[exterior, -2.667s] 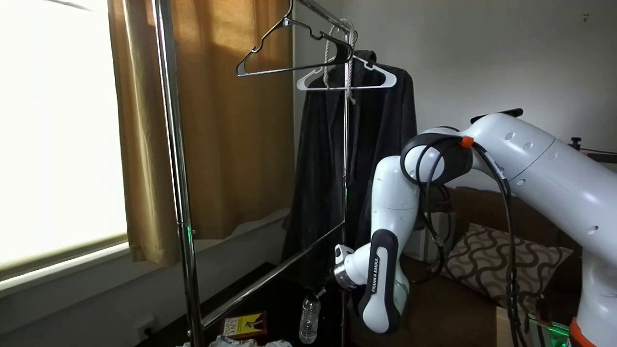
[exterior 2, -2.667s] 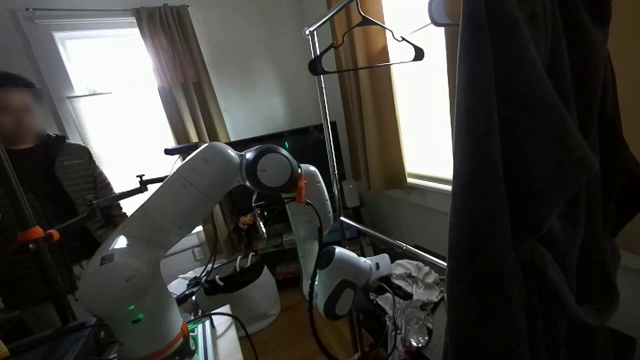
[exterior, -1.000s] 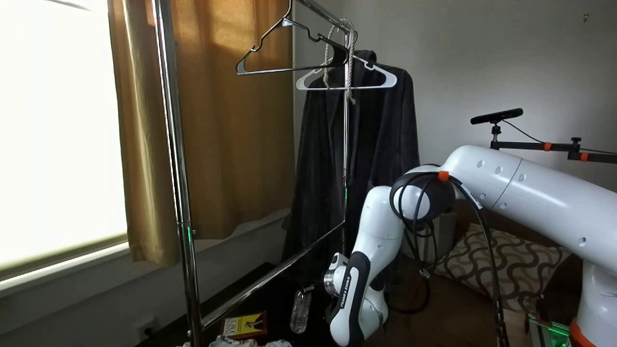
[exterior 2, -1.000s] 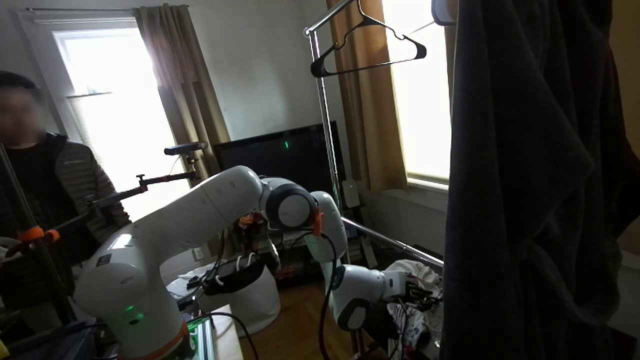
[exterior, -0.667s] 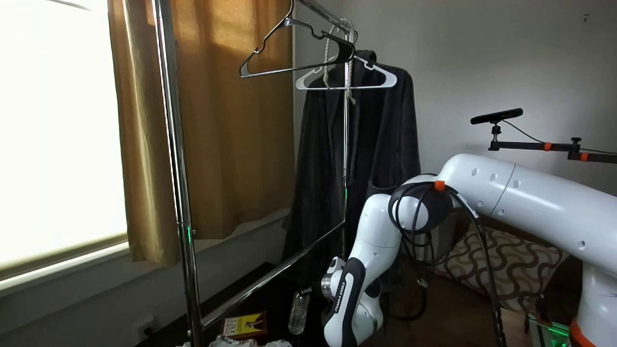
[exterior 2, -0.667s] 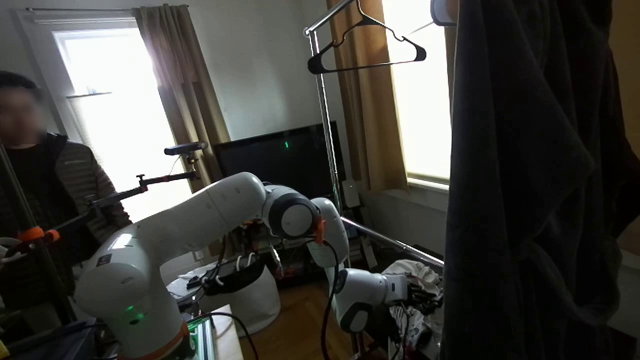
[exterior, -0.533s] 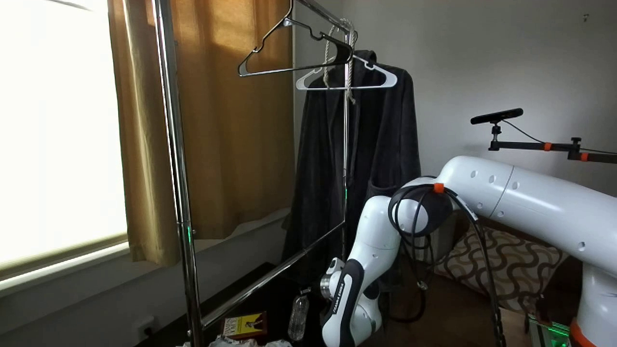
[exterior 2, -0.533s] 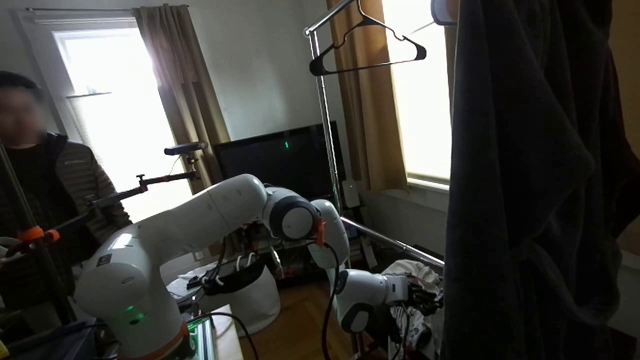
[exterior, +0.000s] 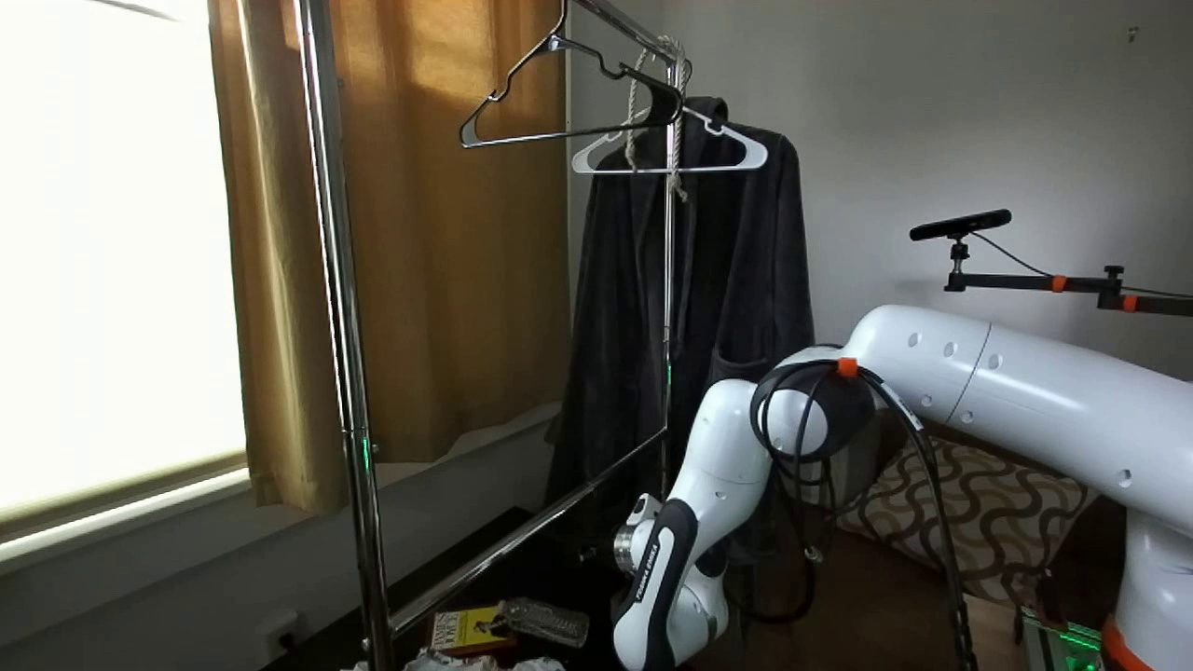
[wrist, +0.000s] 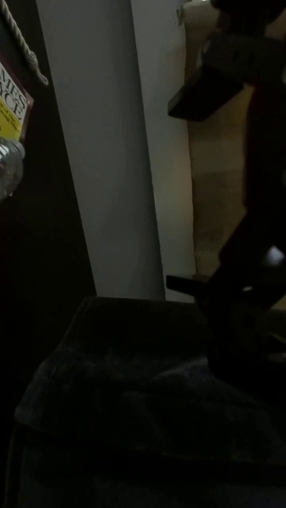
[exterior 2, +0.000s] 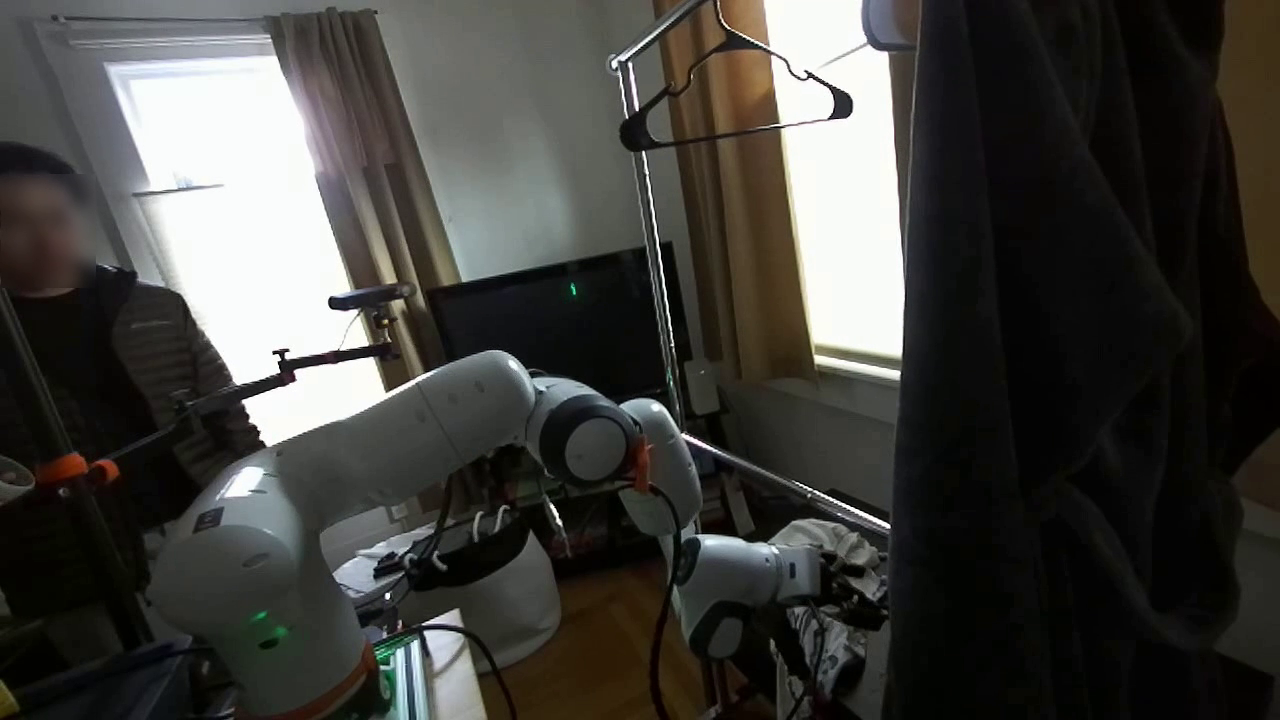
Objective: Remove the water bottle from the pocket of the robe and put it on top of the black cabinet.
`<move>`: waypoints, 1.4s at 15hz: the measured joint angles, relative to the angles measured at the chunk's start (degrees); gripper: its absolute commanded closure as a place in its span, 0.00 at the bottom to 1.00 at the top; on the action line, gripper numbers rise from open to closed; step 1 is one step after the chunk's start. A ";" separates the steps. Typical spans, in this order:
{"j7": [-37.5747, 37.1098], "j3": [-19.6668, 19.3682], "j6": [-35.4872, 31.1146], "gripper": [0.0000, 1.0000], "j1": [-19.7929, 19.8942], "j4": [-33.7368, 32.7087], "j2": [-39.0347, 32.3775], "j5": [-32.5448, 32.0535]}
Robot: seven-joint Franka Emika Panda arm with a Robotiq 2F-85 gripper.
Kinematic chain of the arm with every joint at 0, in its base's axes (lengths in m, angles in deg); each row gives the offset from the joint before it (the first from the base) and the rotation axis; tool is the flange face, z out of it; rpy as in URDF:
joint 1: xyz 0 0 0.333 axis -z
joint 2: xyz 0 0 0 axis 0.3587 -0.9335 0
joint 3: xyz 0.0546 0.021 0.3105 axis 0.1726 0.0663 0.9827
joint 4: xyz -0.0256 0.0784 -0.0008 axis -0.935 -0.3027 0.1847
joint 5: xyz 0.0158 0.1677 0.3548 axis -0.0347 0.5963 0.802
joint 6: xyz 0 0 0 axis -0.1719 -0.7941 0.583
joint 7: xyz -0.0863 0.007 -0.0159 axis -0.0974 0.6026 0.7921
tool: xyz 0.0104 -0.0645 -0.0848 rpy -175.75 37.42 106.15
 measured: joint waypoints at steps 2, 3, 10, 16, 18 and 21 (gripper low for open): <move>0.11 -0.04 0.64 0.00 0.21 0.90 0.23 -2.78; 0.11 -0.08 1.36 0.00 0.46 2.14 0.61 -5.37; 0.17 -2.26 1.33 0.00 6.30 20.24 9.76 -31.14; 3.10 -6.12 1.35 0.00 11.26 38.58 23.33 -53.80; 4.30 -7.00 1.35 0.00 12.77 44.04 28.49 -62.32; 4.92 -8.05 1.11 0.00 15.16 49.50 34.97 -75.75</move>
